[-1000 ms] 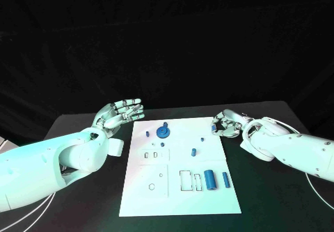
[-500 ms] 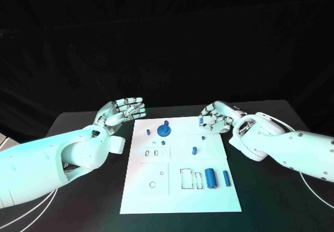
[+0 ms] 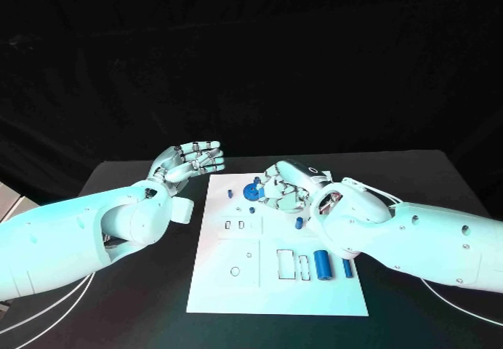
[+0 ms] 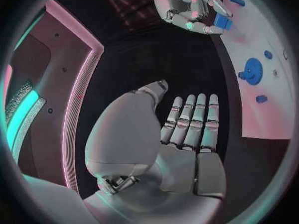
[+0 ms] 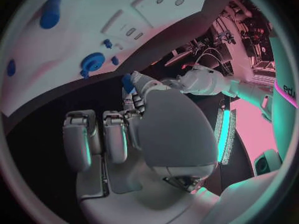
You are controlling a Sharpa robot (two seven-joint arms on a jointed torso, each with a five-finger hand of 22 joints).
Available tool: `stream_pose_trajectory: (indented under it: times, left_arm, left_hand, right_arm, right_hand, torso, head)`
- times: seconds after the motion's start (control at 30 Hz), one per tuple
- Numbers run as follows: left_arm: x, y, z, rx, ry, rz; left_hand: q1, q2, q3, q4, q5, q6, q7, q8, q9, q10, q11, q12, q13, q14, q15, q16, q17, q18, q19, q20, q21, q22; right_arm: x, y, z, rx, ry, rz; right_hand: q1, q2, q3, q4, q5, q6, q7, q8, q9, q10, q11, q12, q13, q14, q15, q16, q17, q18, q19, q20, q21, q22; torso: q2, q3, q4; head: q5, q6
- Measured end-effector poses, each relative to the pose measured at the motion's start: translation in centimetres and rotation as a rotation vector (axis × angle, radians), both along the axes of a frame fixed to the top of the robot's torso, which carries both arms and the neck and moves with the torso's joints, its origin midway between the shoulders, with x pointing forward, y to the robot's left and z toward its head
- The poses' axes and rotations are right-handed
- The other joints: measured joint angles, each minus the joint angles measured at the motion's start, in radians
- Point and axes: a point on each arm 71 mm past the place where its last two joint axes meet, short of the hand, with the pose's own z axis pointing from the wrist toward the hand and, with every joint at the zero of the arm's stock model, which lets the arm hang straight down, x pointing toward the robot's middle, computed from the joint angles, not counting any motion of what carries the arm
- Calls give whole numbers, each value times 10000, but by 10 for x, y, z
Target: Assemble the parts on the task board
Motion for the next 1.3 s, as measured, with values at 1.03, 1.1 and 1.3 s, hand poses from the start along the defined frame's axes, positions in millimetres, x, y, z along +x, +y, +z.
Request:
stream_pose_trajectory:
  times: [1.03, 1.1, 1.3]
  left_arm:
    - [-2, -5, 0, -46, 77, -158]
    - [-2, -6, 0, -48, 82, -165]
    - [-2, -6, 0, -53, 95, -180]
  left_hand:
    - [1, 0, 0, 0, 0, 70, 0, 0, 6, 71, 0, 39, 8, 34, -35, -1, -2, 1, -1, -1, 46, -2]
    - [1, 0, 0, 0, 0, 70, 0, 0, 6, 73, -2, 39, 8, 34, -35, -1, 6, 1, -1, -1, 46, -3]
    - [1, 0, 0, 1, 0, 70, 0, -1, 6, 108, -37, 39, 7, 34, -35, -1, 5, 1, -2, -1, 46, -3]
  right_arm:
    - [-13, 38, -64, -1464, 703, -297]
    - [-11, 37, -65, -1529, 684, -342]
    - [-9, 37, -68, -1637, 630, -411]
  right_hand:
    - [-368, -210, 13, 153, -5, -25, -64, 471, 0, -1, 1, -1, 6, 0, 1, 0, 6, 0, 0, 1, 155, -4]
    - [-368, -210, 13, 153, -5, -24, -65, 471, 1, 0, 1, -1, 6, 0, 1, 0, 6, 0, 0, 1, 155, -4]
    - [-368, -210, -15, 181, -8, -38, -82, 508, 1, -1, 1, -1, 5, 0, 1, 0, 5, 0, 0, 1, 155, -5]
  torso:
    - [20, 22, 12]
    - [20, 22, 12]
    - [22, 22, 12]
  head:
    - [225, -293]
    - [232, -306]
    - [265, -332]
